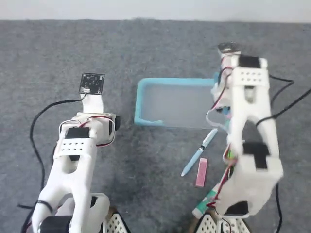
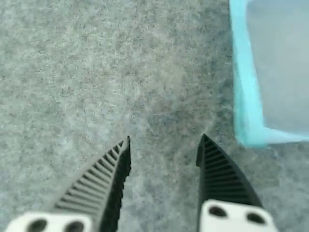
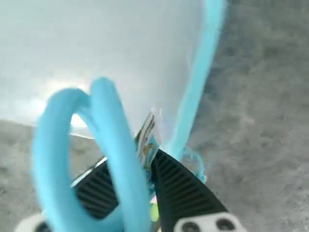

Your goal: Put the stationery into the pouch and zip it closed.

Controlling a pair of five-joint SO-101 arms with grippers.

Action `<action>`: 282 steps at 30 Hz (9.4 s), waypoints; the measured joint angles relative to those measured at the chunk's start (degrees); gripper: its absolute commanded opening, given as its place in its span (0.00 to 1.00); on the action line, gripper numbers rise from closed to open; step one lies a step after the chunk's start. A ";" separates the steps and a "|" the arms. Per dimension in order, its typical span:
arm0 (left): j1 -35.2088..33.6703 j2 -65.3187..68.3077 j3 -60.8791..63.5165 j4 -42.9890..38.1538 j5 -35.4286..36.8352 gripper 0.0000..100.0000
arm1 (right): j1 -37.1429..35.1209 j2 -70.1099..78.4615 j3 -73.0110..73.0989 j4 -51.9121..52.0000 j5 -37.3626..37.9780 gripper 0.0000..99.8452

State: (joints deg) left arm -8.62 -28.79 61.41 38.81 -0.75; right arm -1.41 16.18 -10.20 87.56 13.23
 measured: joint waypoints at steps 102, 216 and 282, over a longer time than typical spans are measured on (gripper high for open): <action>-13.27 0.00 0.00 0.00 0.00 0.22 | -41.49 -12.48 30.42 -38.86 -5.45 0.11; -28.57 0.00 -10.37 3.69 -4.31 0.21 | -38.59 -7.91 31.91 -29.36 -3.08 0.01; -14.24 -4.40 -10.37 19.08 -20.22 0.25 | -34.11 -50.11 46.42 -30.15 -2.46 0.01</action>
State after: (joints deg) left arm -22.86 -33.19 51.03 57.89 -20.97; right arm -35.52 -33.93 36.22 57.41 10.77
